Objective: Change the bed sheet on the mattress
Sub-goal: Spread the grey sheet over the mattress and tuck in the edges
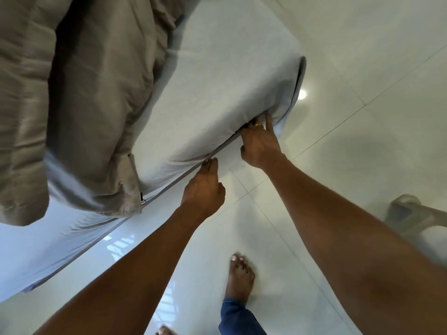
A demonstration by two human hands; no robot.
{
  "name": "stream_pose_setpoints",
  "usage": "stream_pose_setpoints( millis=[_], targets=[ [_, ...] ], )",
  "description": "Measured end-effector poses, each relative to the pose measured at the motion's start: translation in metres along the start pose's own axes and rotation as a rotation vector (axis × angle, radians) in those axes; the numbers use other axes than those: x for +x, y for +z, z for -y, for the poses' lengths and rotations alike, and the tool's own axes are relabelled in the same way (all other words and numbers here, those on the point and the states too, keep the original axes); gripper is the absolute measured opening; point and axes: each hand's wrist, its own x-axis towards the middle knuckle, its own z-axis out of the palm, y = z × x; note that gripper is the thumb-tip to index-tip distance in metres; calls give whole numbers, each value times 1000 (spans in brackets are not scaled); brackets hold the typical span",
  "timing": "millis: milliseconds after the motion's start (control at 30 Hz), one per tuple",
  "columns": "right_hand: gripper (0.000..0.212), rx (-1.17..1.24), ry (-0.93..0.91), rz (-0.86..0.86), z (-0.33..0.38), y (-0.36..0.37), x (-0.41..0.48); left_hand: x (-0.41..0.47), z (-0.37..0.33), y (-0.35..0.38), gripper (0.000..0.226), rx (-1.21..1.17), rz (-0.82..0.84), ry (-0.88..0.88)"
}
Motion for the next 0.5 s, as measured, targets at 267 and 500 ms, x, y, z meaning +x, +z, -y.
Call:
stream_pose_setpoints(
  millis=[267,500],
  targets=[
    [60,24,40,-99,-49,-38,-15,-7,-23,-14,49,-73,-2,7],
    [61,171,249,161,-113,-64,28,37,-69,-31,64,-148,-38,47]
  ],
)
